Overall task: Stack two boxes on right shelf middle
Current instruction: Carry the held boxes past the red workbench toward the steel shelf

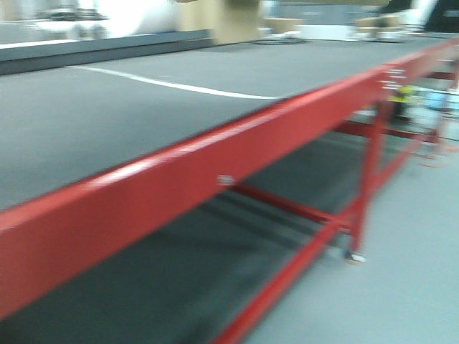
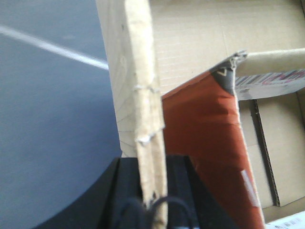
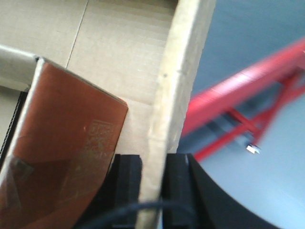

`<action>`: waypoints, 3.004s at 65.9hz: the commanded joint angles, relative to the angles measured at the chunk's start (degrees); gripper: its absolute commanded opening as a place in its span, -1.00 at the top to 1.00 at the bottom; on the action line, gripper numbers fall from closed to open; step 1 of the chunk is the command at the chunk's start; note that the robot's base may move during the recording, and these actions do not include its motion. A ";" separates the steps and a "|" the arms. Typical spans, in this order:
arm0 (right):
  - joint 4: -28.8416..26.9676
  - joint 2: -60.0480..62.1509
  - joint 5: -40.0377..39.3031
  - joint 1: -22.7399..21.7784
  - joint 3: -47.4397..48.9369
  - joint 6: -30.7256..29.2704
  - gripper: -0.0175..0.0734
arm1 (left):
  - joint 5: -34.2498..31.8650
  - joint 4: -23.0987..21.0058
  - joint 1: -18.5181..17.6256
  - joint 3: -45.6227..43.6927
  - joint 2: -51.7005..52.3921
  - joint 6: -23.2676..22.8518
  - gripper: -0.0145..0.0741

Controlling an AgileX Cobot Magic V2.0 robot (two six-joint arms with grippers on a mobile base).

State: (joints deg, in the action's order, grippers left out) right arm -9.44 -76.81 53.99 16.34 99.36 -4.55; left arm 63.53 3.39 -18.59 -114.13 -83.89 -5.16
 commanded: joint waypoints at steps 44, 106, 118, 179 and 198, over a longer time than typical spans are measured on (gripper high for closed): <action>0.72 0.81 -2.69 -0.27 0.62 -0.86 0.95 | -3.37 -0.01 0.24 -0.57 0.64 0.12 0.92; 0.72 0.81 -2.69 -0.27 0.62 -0.86 0.95 | -3.37 -0.01 0.24 -0.57 0.64 0.12 0.92; 0.72 0.81 -2.69 -0.27 0.62 -0.86 0.95 | -3.37 -0.01 0.24 -0.57 0.64 0.12 0.92; 0.72 0.81 -2.69 -0.27 0.62 -0.86 0.95 | -3.37 -0.01 0.24 -0.57 0.64 0.12 0.92; 0.72 0.81 -2.69 -0.27 0.62 -0.86 0.95 | -3.37 0.52 0.24 -0.57 0.64 0.12 0.92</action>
State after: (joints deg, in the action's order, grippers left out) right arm -9.41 -76.81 53.99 16.34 99.36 -4.55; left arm 63.53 3.50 -18.59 -114.13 -83.89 -5.16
